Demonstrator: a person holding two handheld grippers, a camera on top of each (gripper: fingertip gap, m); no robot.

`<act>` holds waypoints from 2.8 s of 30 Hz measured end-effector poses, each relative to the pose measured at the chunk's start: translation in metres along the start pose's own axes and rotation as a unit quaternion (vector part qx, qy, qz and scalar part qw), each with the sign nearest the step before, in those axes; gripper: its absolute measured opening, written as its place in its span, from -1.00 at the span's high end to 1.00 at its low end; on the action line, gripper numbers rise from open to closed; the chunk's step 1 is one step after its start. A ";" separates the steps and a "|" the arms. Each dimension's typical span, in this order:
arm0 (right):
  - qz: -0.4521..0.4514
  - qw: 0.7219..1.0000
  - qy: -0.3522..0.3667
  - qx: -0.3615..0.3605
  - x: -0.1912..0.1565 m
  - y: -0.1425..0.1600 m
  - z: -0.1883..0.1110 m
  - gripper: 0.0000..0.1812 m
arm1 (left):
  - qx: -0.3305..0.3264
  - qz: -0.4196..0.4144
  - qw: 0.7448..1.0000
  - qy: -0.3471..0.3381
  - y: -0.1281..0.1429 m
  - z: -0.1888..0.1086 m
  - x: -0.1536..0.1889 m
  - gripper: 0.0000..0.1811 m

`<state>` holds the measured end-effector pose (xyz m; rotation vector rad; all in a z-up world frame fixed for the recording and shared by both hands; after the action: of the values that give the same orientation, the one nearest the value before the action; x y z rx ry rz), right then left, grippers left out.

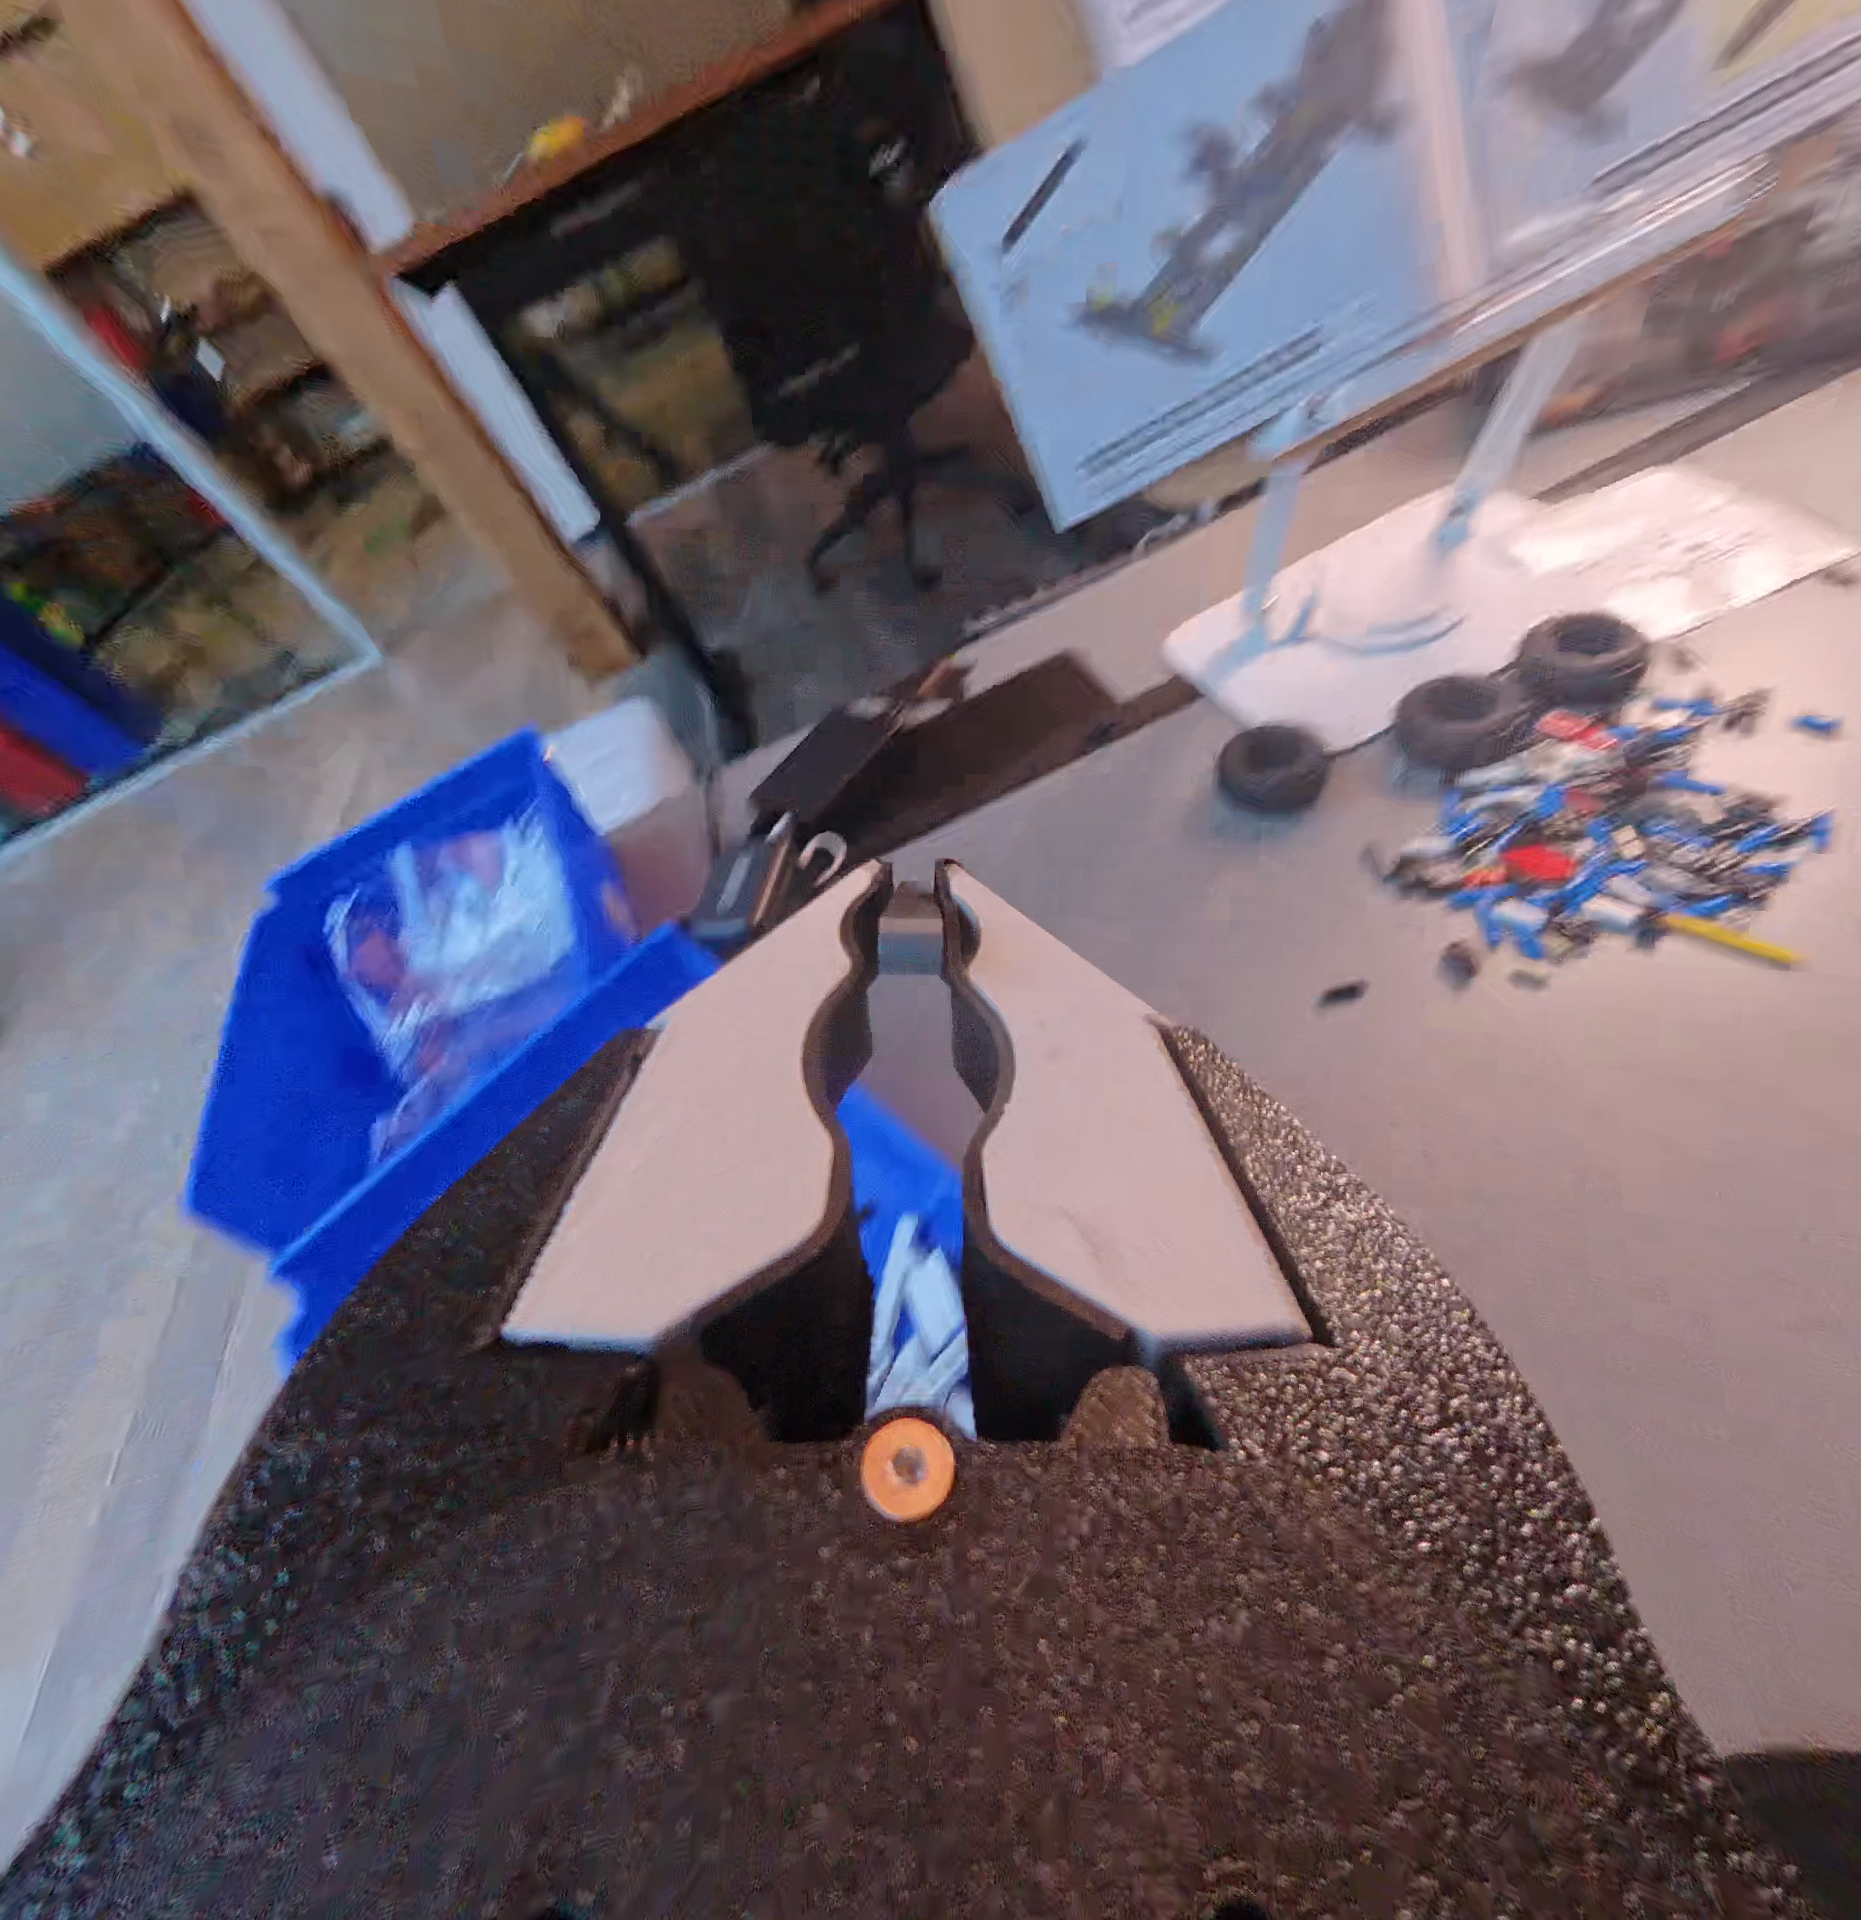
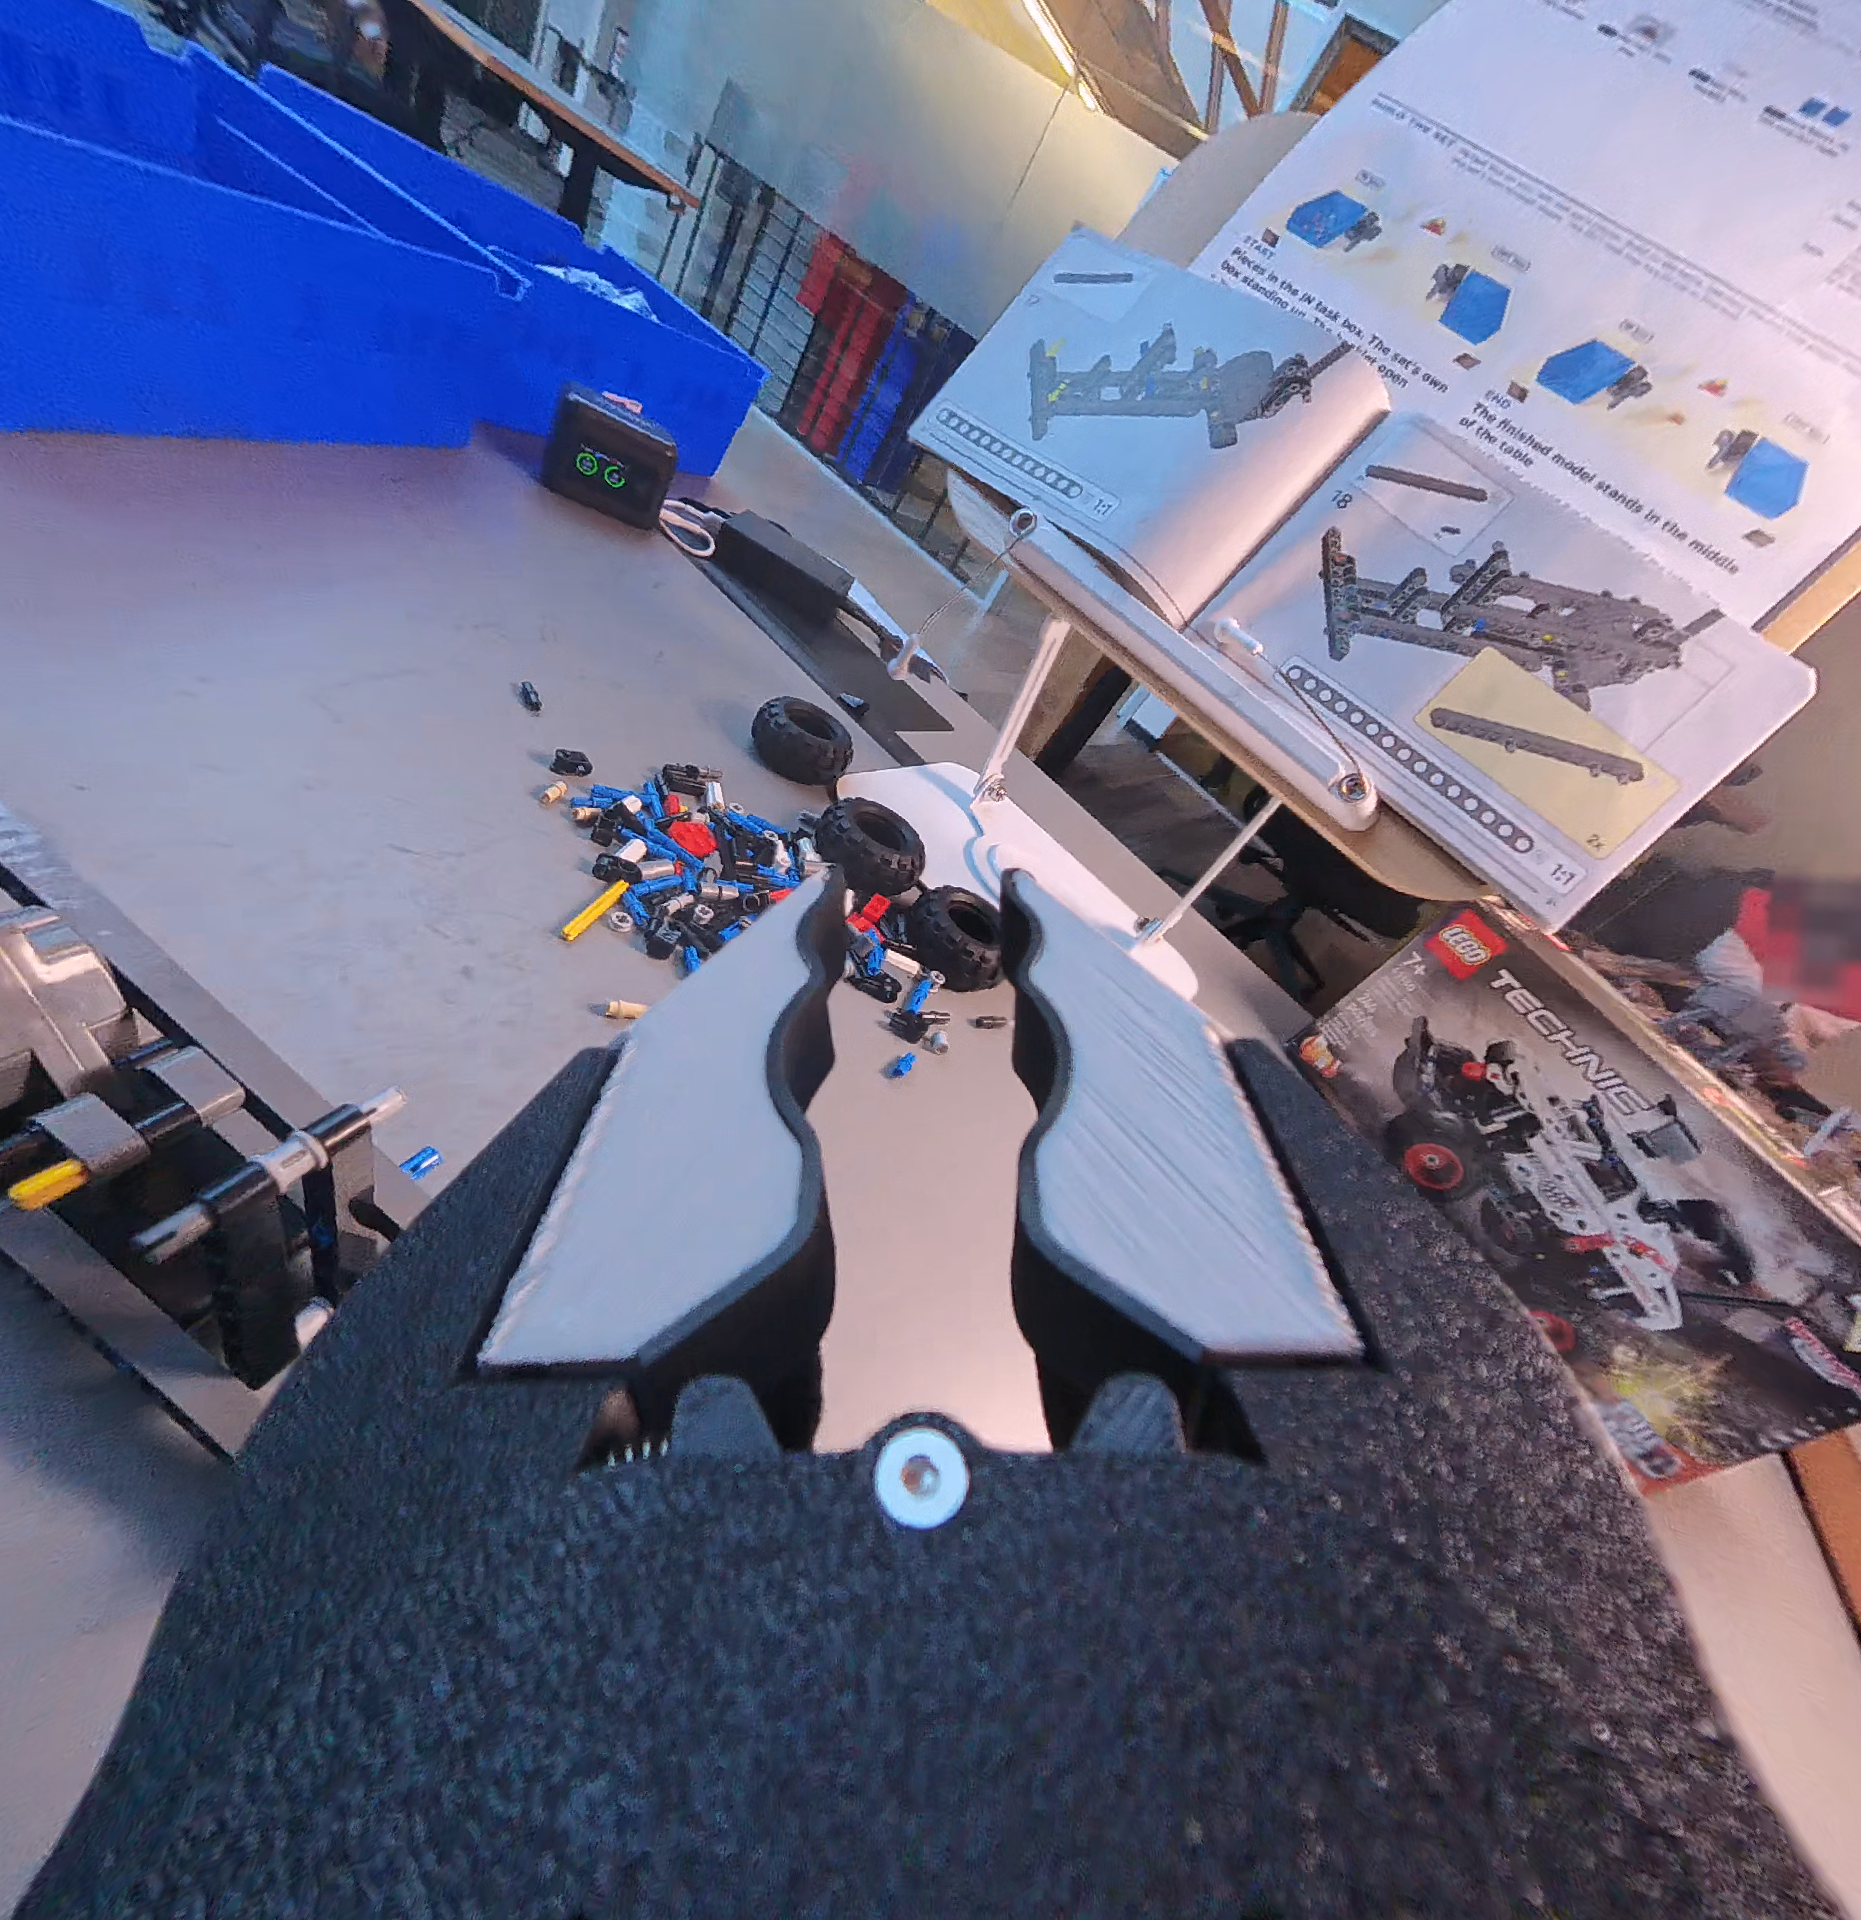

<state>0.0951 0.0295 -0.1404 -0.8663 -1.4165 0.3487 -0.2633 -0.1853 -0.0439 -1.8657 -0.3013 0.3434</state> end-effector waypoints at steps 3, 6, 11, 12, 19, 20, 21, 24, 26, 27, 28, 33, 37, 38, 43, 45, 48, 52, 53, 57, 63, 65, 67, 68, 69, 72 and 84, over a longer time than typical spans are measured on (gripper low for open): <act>0.022 1.000 -0.018 0.006 -0.002 0.001 0.001 0.73 | -0.057 -0.036 0.996 -0.065 0.038 -0.003 -0.066 0.92; 0.013 1.000 -0.028 -0.001 -0.008 0.003 0.003 0.74 | -0.113 -0.091 0.987 -0.074 0.081 0.014 -0.099 0.91; -0.009 0.999 -0.037 -0.016 -0.016 0.006 0.006 0.77 | -0.142 -0.208 0.968 -0.013 0.103 0.040 -0.104 0.90; -0.008 0.999 -0.037 -0.017 -0.016 0.007 0.006 0.77 | -0.154 -0.234 0.960 0.000 0.105 0.043 -0.104 0.79; 0.011 0.999 -0.033 -0.022 -0.011 0.013 0.005 0.77 | -0.096 -0.240 0.966 0.009 0.077 0.022 -0.099 0.39; 0.016 0.999 -0.034 -0.022 -0.011 0.013 0.005 0.77 | -0.085 -0.232 0.969 0.020 0.071 0.017 -0.092 0.39; 0.020 0.999 -0.036 -0.021 -0.010 0.013 0.006 0.77 | -0.074 -0.222 0.971 0.039 0.064 0.013 -0.081 0.40; 0.029 0.998 -0.044 -0.015 -0.011 0.013 0.005 0.77 | -0.048 -0.167 0.978 0.119 0.045 0.004 -0.029 0.42; 0.038 0.998 -0.058 0.001 -0.012 0.010 0.003 0.77 | -0.041 -0.123 0.973 0.191 0.039 0.001 0.021 0.45; 0.044 0.997 -0.061 0.009 -0.011 0.008 0.002 0.77 | -0.042 -0.104 0.968 0.226 0.039 0.001 0.048 0.45; 0.049 0.997 -0.064 0.016 -0.009 0.007 0.000 0.77 | -0.048 -0.087 0.959 0.264 0.041 0.001 0.075 0.46; 0.064 0.994 -0.084 0.038 -0.001 0.008 -0.012 0.80 | -0.125 -0.045 0.883 0.450 0.079 0.003 0.204 0.44; 0.077 0.990 -0.114 0.043 -0.002 0.015 -0.021 0.80 | -0.214 -0.008 0.824 0.524 0.122 0.005 0.268 0.35; 0.078 0.988 -0.125 0.043 -0.004 0.017 -0.022 0.80 | -0.229 0.009 0.820 0.525 0.131 0.007 0.276 0.34; 0.091 0.969 -0.222 0.052 -0.027 0.017 -0.025 0.80 | -0.247 0.092 0.812 0.521 0.152 0.007 0.291 0.63; 0.094 0.962 -0.248 0.055 -0.034 0.015 -0.025 0.80 | -0.228 0.123 0.816 0.517 0.150 0.007 0.291 0.63; 0.111 0.950 -0.285 0.068 -0.038 0.010 -0.025 0.80 | -0.171 0.194 0.827 0.500 0.146 0.007 0.289 0.63; 0.127 0.931 -0.335 0.070 -0.033 0.001 -0.022 0.80 | -0.070 0.347 0.822 0.447 0.143 0.007 0.291 0.64; 0.121 0.926 -0.352 0.065 -0.033 -0.003 -0.021 0.80 | -0.049 0.382 0.819 0.426 0.142 0.008 0.292 0.63; 0.042 0.897 -0.440 0.001 -0.049 -0.011 -0.021 0.81 | 0.030 0.490 0.796 0.353 0.146 0.011 0.299 0.62; -0.050 0.847 -0.522 -0.081 -0.075 -0.018 -0.024 0.88 | 0.016 0.454 0.804 0.384 0.154 0.004 0.304 0.45; -0.091 0.839 -0.527 -0.099 -0.079 -0.020 -0.028 0.86 | -0.003 0.415 0.813 0.409 0.154 0.000 0.302 0.39; -0.130 0.831 -0.529 -0.117 -0.085 -0.019 -0.031 0.83 | -0.022 0.355 0.821 0.447 0.151 -0.005 0.301 0.37; -0.144 0.829 -0.526 -0.119 -0.088 -0.019 -0.032 0.83 | -0.033 0.322 0.824 0.465 0.148 -0.008 0.300 0.34; -0.153 0.830 -0.523 -0.120 -0.090 -0.019 -0.032 0.84 | -0.043 0.291 0.826 0.481 0.145 -0.010 0.298 0.33; -0.178 0.830 -0.514 -0.128 -0.091 -0.018 -0.034 0.86 | -0.078 0.220 0.830 0.507 0.137 -0.009 0.293 0.27; -0.245 0.814 -0.504 -0.151 -0.112 -0.020 -0.031 0.86 | -0.182 0.241 0.821 0.484 0.158 0.014 0.327 0.21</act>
<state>0.1002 -0.0700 -0.2042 -0.5021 -2.6815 0.1733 0.0396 -0.1005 -0.2260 -2.2233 0.8717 -0.3893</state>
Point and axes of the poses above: each gripper's, where its closed fingertips meet, z out along the fingers, y out of its underside, x = y × z across the jaws, the point moved 5 cm from there along -z, back along the fingers, and after that the axes turned 15 degrees about -z, right-handed, at the moved point
